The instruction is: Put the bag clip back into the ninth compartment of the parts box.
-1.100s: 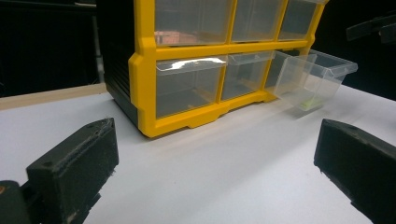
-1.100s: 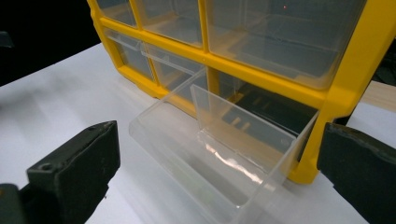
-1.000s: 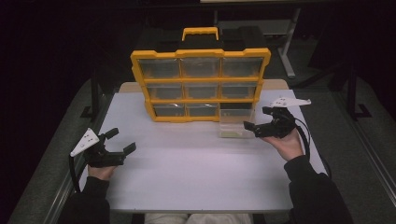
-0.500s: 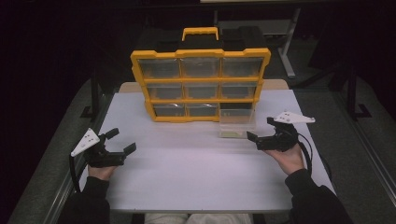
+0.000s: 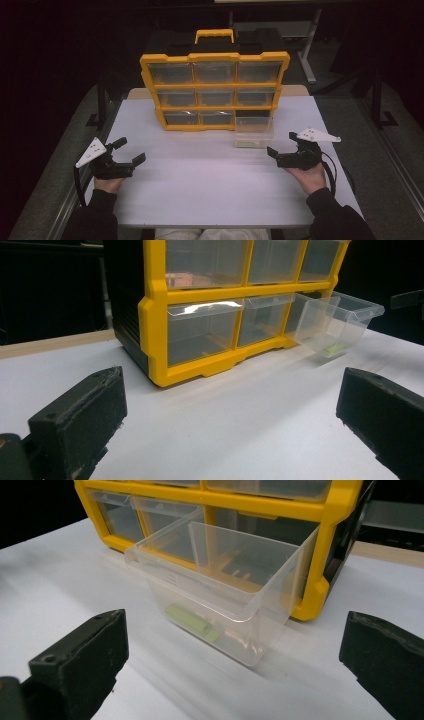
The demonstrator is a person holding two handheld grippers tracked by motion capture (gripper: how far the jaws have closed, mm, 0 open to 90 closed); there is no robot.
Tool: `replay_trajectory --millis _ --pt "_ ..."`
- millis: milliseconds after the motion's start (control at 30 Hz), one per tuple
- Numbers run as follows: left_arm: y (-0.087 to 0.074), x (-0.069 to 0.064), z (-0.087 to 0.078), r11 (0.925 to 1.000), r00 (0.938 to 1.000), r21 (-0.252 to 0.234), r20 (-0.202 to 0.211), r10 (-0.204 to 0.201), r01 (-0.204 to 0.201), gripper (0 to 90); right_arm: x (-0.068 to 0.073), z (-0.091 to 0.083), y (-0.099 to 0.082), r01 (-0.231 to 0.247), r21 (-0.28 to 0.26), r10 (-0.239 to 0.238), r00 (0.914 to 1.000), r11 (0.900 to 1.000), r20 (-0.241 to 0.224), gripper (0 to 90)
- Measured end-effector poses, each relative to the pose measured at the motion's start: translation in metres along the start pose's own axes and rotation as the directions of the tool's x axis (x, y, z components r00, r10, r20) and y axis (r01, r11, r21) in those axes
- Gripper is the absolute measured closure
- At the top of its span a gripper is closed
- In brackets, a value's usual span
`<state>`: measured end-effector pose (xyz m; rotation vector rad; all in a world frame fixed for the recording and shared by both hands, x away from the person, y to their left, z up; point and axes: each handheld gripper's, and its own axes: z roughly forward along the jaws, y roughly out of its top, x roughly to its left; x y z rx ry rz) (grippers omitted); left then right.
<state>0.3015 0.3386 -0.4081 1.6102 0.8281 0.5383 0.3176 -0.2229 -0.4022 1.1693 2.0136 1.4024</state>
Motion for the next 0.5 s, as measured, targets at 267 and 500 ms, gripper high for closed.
replay_trajectory --millis 267,500 --pt "0.0 0.0 0.0 1.0 1.0 0.005 0.002 0.001 -0.001 0.0 -0.002 -0.005 -0.012 -0.03 -0.037 0.031 0.9991 0.9989 0.03 0.0" --pt "0.0 0.0 0.0 1.0 1.0 0.001 0.006 -0.007 0.007 0.0 -0.002 -0.003 -0.015 -0.047 -0.053 0.049 0.9984 0.9975 0.029 0.0"
